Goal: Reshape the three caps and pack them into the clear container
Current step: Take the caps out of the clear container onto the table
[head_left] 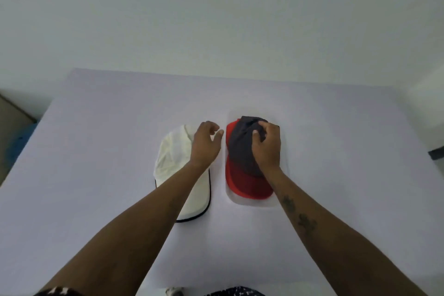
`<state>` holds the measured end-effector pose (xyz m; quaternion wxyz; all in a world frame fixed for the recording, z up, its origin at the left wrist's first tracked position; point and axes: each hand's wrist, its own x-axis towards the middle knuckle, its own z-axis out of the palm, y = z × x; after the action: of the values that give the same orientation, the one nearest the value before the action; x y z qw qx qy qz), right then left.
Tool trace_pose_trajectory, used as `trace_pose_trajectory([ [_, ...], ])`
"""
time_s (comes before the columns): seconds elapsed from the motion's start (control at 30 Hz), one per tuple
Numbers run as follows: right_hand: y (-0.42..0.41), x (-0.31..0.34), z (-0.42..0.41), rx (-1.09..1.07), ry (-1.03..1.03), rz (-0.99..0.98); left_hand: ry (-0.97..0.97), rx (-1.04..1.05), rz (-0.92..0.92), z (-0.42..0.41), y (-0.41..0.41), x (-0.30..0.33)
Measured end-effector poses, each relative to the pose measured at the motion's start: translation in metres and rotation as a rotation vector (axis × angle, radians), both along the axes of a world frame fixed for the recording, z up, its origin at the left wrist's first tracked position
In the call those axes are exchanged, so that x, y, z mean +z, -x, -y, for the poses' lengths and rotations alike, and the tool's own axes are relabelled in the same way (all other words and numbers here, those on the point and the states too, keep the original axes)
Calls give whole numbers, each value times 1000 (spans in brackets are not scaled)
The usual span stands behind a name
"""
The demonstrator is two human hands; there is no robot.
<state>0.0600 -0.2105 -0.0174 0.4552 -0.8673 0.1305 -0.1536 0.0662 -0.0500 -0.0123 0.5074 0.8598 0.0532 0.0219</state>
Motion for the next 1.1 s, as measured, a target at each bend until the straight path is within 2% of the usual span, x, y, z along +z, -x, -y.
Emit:
trace_pose_trajectory([
  [0.13, 9, -24, 43, -19, 19, -252, -2, -206, -185, 59, -4, -12],
  [0.23, 14, -32, 51, -2, -34, -354, -62, -217, -220, 79, -4, -23],
  [0.3, 16, -30, 55, -25, -68, -353, -77, -169, -203, 83, -5, -29],
  [0.4, 14, -34, 60, -60, -68, -287, -35, -40, -182, 81, -7, -34],
  [0.5, 18, -33, 58, -91, -88, -230, 39, -10, -155, 81, -3, -32],
  [0.77, 19, 27, 35, -280, -210, 168, 297, 29, -35, 68, 1, 17],
  [0.93, 5, 78, -14, -187, -235, 318, 358, 81, 104, 17, -3, 71],
  [1.1, 0, 98, -114, 42, -324, 320, 322, 266, 174, -87, 13, 96],
])
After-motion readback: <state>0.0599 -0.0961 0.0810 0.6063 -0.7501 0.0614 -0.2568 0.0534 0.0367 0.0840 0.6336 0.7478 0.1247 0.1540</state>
